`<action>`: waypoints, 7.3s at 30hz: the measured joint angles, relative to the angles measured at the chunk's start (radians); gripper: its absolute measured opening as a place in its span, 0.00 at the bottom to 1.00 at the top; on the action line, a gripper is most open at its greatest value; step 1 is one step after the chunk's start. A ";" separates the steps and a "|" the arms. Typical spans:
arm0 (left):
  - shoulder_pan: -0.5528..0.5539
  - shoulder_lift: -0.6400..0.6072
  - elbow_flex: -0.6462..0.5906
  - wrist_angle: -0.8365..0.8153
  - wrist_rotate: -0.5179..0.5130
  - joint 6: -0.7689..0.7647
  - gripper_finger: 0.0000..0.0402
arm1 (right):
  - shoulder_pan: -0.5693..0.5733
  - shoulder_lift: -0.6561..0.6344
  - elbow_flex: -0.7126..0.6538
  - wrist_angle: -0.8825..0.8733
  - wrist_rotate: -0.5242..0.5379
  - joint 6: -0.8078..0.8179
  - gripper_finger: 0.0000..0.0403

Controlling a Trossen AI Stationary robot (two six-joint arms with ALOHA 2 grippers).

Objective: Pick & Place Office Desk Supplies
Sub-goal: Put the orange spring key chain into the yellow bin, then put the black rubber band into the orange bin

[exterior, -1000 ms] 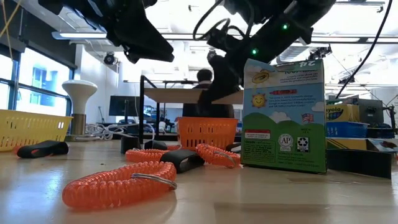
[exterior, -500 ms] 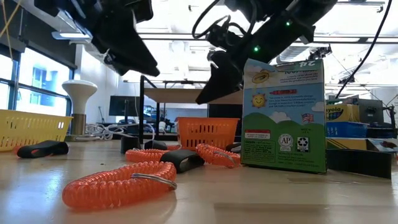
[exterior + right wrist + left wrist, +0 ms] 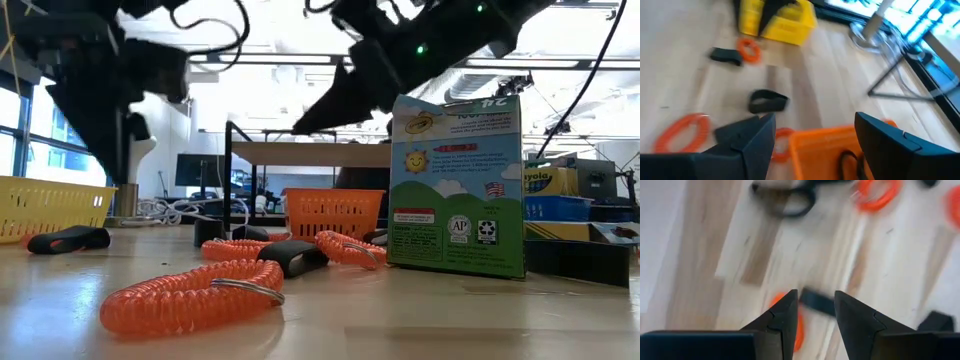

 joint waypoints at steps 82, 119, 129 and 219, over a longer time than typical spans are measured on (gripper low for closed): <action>-0.024 0.064 0.109 -0.737 -0.123 -0.289 0.11 | 0.051 -0.001 0.000 -0.015 -0.100 0.042 0.64; -0.188 0.255 0.180 -0.174 -0.232 0.375 0.29 | 0.051 -0.001 0.000 -0.027 -0.113 0.045 0.64; -0.188 0.306 0.180 -0.168 -0.214 0.369 0.29 | 0.050 -0.001 0.000 -0.039 -0.119 0.068 0.64; -0.125 0.150 0.198 0.422 -0.570 0.552 0.01 | 0.045 -0.001 0.000 0.097 -0.055 0.031 0.25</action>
